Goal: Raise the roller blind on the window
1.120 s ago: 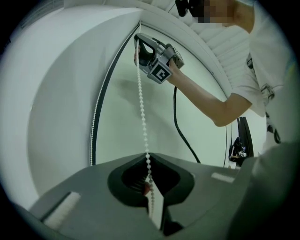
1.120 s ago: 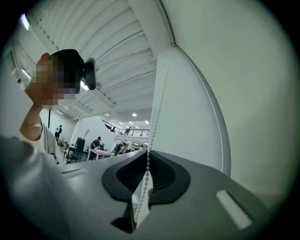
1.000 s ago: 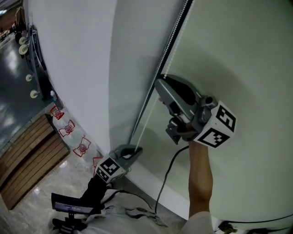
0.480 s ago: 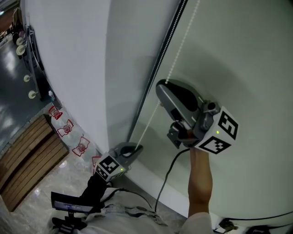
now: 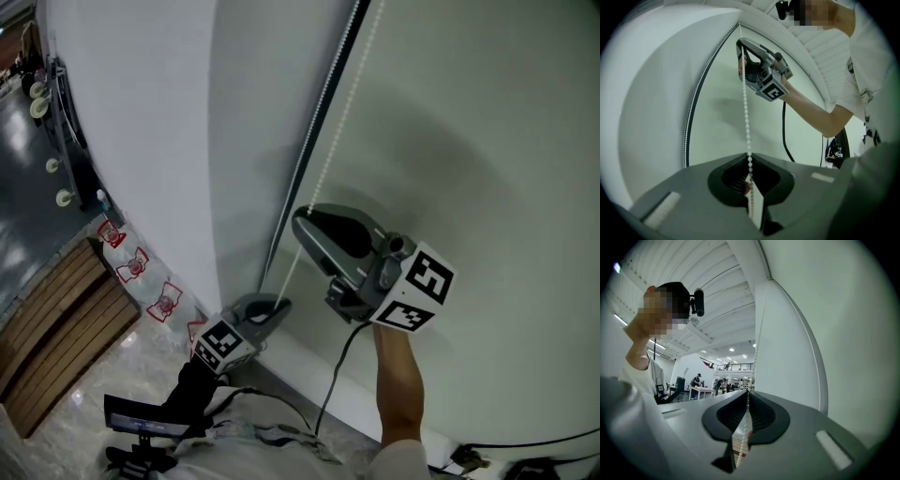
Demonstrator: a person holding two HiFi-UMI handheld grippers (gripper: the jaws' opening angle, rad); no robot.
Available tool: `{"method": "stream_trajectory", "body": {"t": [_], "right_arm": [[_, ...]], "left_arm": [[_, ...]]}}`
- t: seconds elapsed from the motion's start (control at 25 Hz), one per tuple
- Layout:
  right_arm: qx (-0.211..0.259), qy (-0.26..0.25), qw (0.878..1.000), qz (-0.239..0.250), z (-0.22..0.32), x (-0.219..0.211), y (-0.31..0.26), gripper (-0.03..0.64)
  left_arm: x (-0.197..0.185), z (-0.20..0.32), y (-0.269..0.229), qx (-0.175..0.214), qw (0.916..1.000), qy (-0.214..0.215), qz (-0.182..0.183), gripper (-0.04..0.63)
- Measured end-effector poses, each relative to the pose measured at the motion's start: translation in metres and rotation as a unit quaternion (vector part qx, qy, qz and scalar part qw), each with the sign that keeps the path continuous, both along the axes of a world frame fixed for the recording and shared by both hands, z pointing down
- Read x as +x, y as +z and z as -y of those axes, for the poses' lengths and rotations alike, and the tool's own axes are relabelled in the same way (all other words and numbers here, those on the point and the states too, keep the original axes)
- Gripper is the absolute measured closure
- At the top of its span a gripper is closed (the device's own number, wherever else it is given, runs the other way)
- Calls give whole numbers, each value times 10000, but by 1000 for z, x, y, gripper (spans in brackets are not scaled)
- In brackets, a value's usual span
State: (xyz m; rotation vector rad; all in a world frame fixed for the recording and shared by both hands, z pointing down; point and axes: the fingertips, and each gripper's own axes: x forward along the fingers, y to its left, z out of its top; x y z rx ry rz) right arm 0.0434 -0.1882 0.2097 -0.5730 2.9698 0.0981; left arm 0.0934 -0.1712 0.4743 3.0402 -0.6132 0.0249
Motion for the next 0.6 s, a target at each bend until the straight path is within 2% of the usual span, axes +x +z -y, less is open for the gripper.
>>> {"method": "stream_trajectory", "body": {"t": [0.6], "right_arm": [[-877, 71, 9949, -501, -8, -15, 123, 603]], "left_arm": [[-12, 7, 10, -194, 9996, -187, 14, 597]]}}
